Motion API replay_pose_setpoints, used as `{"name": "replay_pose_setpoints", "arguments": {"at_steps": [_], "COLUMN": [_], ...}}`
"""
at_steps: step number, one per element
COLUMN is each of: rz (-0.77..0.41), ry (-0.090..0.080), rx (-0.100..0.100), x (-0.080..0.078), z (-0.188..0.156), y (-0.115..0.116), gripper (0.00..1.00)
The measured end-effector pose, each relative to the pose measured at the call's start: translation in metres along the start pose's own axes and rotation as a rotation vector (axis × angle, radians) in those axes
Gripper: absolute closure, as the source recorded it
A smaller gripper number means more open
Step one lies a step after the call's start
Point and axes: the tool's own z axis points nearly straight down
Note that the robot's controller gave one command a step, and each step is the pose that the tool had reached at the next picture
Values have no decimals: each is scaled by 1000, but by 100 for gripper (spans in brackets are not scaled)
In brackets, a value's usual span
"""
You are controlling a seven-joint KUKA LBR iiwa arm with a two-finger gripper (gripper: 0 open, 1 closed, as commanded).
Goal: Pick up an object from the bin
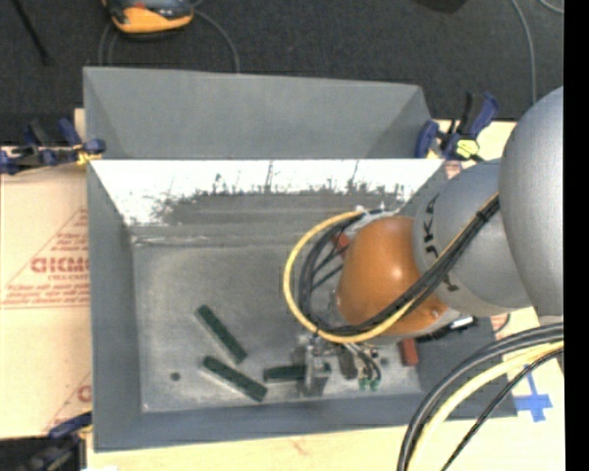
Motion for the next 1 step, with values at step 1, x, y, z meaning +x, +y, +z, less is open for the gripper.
{"name": "replay_pose_setpoints", "arguments": {"at_steps": [1], "rz": [-1], "ry": [0], "rx": [0], "x": [0], "z": [0], "y": [0], "gripper": [100]}}
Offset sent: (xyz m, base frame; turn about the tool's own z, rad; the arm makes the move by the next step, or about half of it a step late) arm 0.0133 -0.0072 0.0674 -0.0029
